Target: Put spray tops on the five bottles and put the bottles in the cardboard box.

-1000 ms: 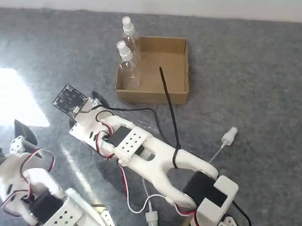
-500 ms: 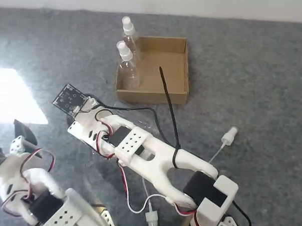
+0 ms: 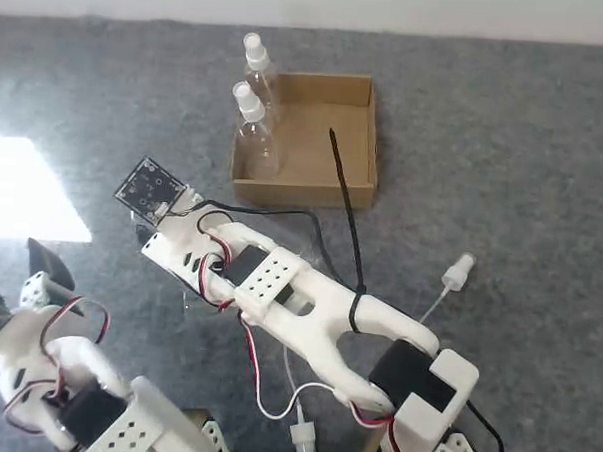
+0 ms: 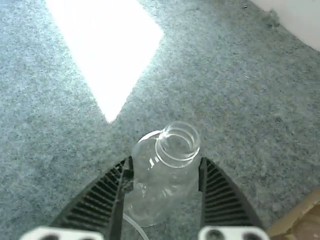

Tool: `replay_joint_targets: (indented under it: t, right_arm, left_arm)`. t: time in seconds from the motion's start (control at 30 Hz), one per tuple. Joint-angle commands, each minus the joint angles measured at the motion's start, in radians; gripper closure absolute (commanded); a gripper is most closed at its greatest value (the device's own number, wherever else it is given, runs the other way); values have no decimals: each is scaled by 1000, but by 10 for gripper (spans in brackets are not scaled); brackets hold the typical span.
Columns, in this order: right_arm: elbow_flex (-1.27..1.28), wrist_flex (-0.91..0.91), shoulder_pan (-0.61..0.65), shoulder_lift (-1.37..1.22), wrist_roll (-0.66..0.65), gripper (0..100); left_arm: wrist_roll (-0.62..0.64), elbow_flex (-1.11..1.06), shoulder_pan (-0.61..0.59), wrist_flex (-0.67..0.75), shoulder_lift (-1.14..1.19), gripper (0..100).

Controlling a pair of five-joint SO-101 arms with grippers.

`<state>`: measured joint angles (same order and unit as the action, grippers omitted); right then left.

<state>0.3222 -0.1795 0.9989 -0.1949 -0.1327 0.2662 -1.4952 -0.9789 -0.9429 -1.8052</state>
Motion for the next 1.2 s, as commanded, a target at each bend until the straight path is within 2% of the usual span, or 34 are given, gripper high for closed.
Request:
replay_joint_targets:
  t: [0.0,0.1,0.57,0.8,1.17]
  right_arm:
    - [-63,13,-28,50,-11,925]
    - [-54,2,-42,96,-11,925]
    - [-43,-335,-50,378,-12,925]
    - [-43,-572,-50,524,-106,926]
    - [-21,-924,-51,777,-109,926]
  left_arm:
    - [5,-1,2,28,-14,731]
    - [5,-1,2,28,-14,731]
    - [6,-1,2,28,-14,731]
    - [6,-12,2,43,-14,731]
    - [6,-22,2,57,-14,731]
